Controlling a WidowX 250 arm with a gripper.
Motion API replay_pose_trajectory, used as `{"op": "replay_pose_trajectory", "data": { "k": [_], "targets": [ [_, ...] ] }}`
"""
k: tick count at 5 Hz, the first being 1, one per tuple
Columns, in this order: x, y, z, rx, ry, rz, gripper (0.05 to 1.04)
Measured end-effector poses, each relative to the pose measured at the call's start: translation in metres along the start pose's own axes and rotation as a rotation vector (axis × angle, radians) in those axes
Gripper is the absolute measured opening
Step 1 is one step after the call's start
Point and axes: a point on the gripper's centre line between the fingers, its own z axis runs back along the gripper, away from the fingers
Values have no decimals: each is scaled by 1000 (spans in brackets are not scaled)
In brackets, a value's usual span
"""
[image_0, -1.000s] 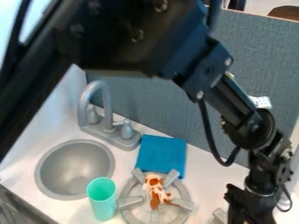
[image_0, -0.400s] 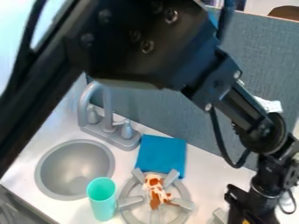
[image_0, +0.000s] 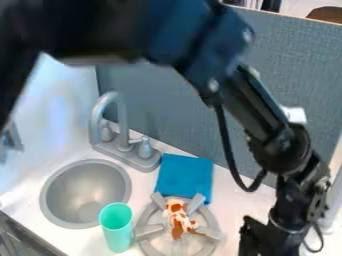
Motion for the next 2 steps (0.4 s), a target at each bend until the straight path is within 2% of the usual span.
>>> {"op": "replay_pose_trajectory", "data": {
  "k": [1, 2],
  "targets": [
    [6, -4, 3, -24, -46, 1, 1007],
    [1, 1, 16, -38, -110, 15, 1004]
  ]
}}
